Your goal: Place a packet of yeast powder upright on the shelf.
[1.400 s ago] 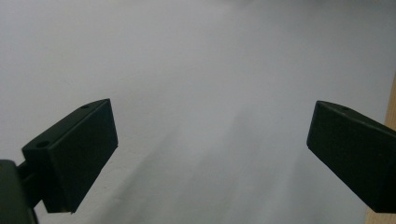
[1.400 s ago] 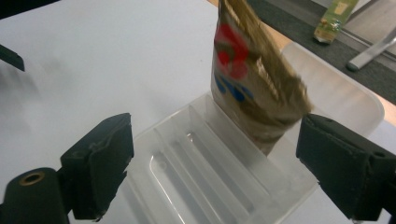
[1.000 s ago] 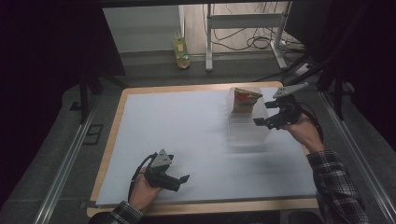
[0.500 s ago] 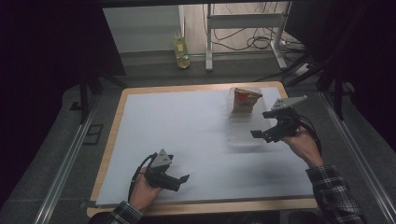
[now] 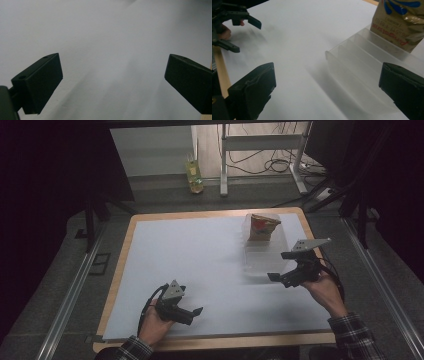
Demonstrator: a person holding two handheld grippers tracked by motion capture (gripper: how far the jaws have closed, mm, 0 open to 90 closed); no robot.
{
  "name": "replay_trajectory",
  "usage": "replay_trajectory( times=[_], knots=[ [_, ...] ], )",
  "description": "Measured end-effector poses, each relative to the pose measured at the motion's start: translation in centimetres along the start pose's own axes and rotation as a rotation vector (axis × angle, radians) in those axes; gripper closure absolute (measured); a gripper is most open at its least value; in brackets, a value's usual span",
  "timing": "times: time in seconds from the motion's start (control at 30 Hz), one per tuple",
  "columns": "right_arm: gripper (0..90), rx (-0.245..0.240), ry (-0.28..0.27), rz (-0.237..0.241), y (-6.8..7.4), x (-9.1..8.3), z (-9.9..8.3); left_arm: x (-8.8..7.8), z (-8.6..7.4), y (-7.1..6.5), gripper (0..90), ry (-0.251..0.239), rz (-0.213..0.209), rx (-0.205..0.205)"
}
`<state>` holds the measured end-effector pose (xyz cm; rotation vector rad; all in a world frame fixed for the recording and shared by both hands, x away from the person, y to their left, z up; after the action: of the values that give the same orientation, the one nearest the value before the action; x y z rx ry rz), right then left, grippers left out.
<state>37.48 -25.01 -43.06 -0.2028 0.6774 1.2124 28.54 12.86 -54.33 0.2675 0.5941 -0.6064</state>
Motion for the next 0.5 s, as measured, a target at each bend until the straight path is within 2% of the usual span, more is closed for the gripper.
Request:
replay_trajectory(
  times=[0.07, 0.13, 0.5],
  knots=[
    [0.9, 0.001, -0.014, 0.003, 0.8, 0.2, -0.7, 0.0, 0.0, 0.0, 1.6, 0.003, -0.001, 0.000],
    [0.9, -0.002, -0.013, 0.001, 0.9, 0.2, -0.8, -0.1, 0.1, 0.0, 1.6, 0.002, -0.006, -0.004],
    [0.9, -0.029, 0.015, -0.001, 3.4, 1.2, -3.3, -0.2, 0.1, 0.1, 1.9, 0.009, -0.025, -0.022]
  ],
)
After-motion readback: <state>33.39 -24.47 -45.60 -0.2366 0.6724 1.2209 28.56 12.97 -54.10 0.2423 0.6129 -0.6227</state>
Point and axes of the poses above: each handheld gripper's, and its own axes: x roughly forward along the jaws, z roughly out of its top, y roughly to its left, the point moved 2 cm from there along x, roughly forward along the jaws, and after that the axes turned 14 degrees about z, right-handed, at the moved point
